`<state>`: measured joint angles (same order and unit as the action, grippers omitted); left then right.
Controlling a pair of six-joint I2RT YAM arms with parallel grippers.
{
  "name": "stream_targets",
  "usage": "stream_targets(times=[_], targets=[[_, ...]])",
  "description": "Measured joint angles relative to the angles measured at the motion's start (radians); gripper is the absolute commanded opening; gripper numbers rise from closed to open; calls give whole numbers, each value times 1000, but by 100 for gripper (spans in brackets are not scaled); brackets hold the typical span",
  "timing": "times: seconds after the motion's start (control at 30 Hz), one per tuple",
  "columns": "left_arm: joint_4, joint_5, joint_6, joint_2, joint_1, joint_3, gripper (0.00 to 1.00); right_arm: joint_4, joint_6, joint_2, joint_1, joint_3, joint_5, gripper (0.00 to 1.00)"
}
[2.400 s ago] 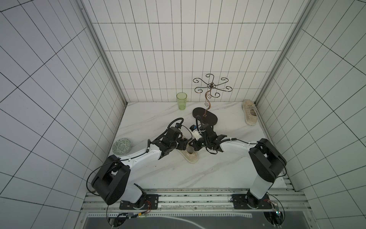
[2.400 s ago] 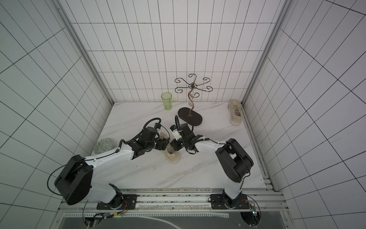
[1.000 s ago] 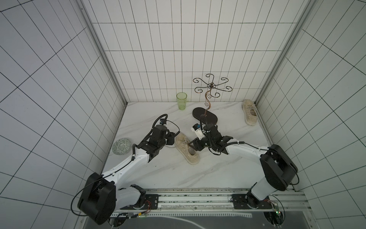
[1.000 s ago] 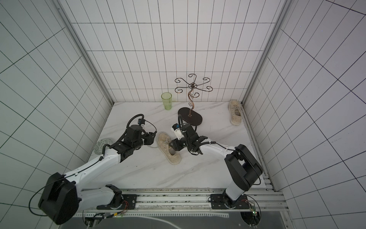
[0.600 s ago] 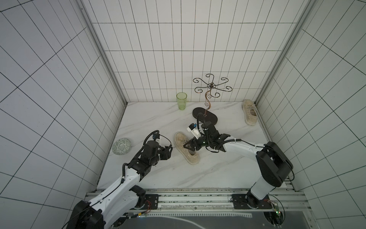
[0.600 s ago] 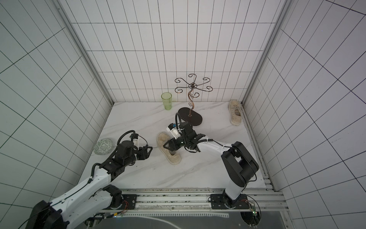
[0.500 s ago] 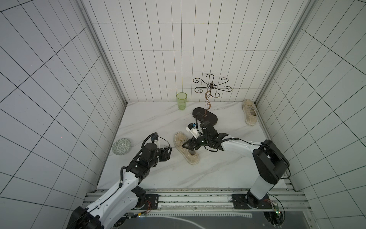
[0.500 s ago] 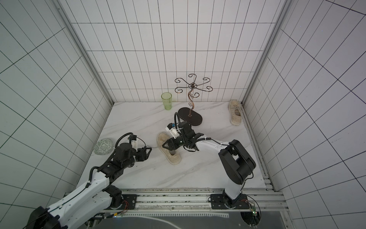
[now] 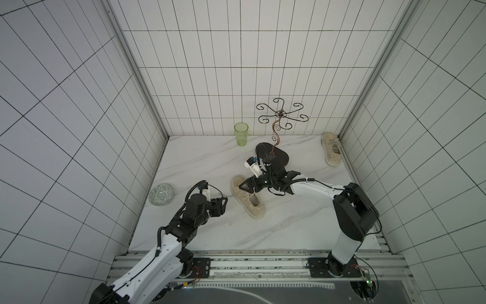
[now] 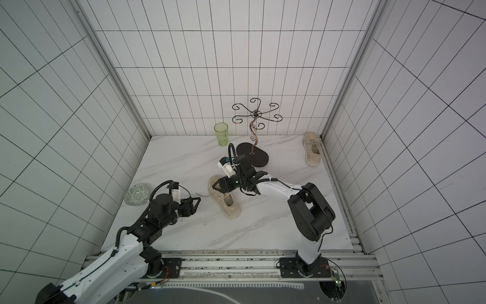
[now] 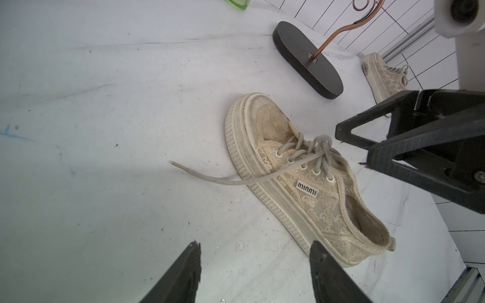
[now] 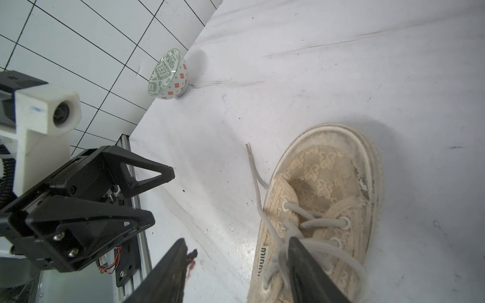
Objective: Remove the insole from the shoe
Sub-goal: Untie the shoelace on the shoe.
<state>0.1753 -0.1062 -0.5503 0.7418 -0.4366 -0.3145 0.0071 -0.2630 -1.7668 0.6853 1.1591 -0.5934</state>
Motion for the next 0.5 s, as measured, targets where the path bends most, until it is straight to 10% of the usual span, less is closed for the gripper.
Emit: stream_targets(times=[0.5], targets=[[0,0,0,1,0,0,66,-79,30,-76,-5,28,2,59]])
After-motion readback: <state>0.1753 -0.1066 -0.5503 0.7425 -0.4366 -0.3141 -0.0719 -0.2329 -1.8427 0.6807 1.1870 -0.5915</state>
